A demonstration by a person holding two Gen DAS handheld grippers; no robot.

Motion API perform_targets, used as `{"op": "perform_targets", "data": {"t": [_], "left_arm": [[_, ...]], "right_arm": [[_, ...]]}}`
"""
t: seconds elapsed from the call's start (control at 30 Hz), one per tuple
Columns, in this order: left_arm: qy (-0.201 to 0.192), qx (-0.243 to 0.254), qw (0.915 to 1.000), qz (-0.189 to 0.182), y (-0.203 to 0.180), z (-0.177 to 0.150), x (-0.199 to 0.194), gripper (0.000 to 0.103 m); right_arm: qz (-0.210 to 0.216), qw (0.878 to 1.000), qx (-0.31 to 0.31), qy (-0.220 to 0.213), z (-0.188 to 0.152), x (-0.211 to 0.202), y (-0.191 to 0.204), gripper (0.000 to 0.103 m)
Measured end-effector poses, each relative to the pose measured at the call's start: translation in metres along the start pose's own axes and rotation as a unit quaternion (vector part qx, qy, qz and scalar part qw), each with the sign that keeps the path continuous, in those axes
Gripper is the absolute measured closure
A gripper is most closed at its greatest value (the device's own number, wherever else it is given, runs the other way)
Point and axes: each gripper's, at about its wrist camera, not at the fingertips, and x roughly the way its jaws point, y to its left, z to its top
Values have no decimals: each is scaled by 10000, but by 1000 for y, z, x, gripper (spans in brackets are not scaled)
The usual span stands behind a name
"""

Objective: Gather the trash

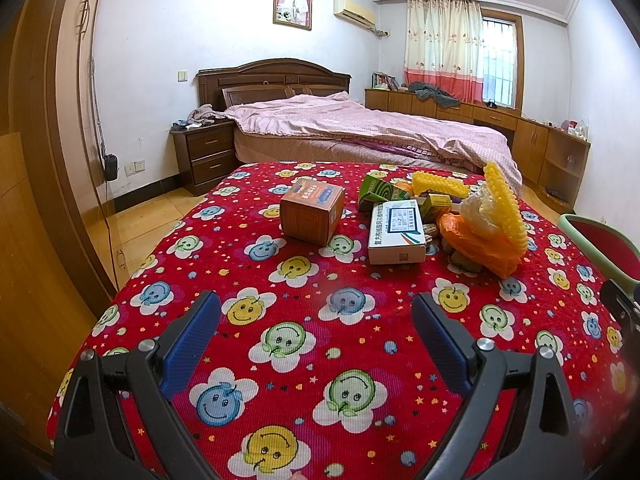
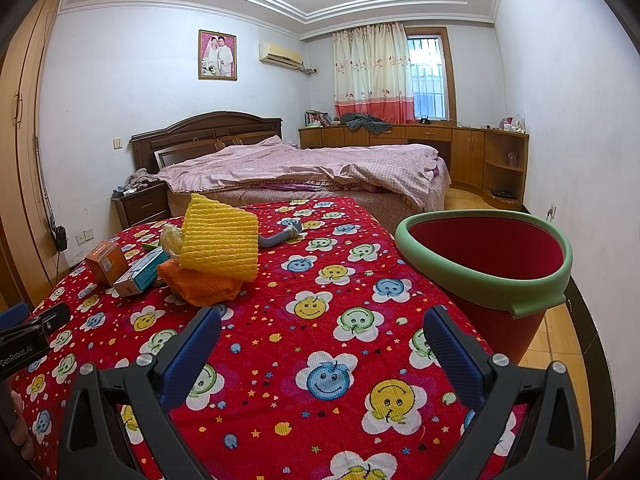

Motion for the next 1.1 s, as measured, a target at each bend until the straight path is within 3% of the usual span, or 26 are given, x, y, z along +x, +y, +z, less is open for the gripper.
{"op": "perform_targets", "data": {"t": [0.27,0.53,0.8,1.1], "left_arm": [[212,130,9997,10,-6,4,8,7],[516,287,9982,-32,0,25,16,7],[586,385,9973,-205,9,57,33,7],[874,285,9949,-418,22,82,80,11]], "right_arm": [[4,10000,58,-78,0,-2,-2,0],[54,9994,-150,305,7,9,4,0],[394,9975,-4,589,38,19,9,0],[776,9918,145,1002,70,48,30,0]]}}
